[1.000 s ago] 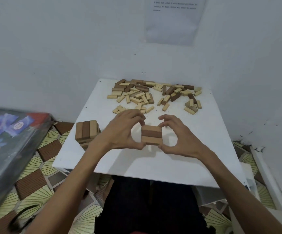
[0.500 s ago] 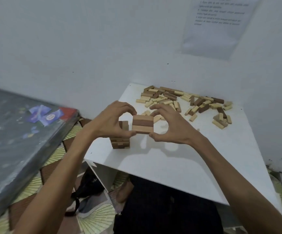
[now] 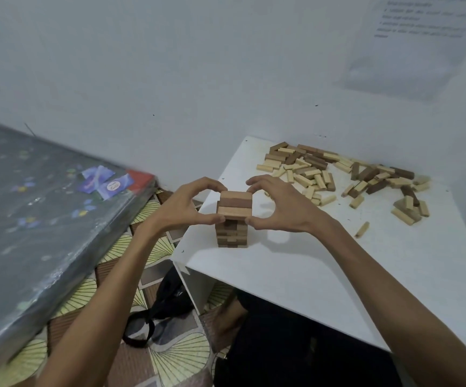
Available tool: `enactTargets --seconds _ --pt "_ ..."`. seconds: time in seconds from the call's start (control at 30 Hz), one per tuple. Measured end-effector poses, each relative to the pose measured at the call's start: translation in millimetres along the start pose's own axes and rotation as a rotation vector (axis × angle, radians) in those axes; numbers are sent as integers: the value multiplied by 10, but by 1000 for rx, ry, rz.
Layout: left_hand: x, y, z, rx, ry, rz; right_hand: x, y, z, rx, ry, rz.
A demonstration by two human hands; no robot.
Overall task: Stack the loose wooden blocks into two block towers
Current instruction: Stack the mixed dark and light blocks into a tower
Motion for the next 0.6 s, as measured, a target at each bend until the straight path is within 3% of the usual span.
enactTargets --seconds 0.6 --pt "159 49 66 15 -36 40 9 172 -4 47 28 20"
Point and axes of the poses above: each hand's wrist, its own z-axis away from the middle knuckle, its own y-axis out of the palm, x = y × z, the point moved 8 cm from there along -z, towards the middle knuckle, and after that the axes turned 5 degrees about -y, right-handed, at the moved point
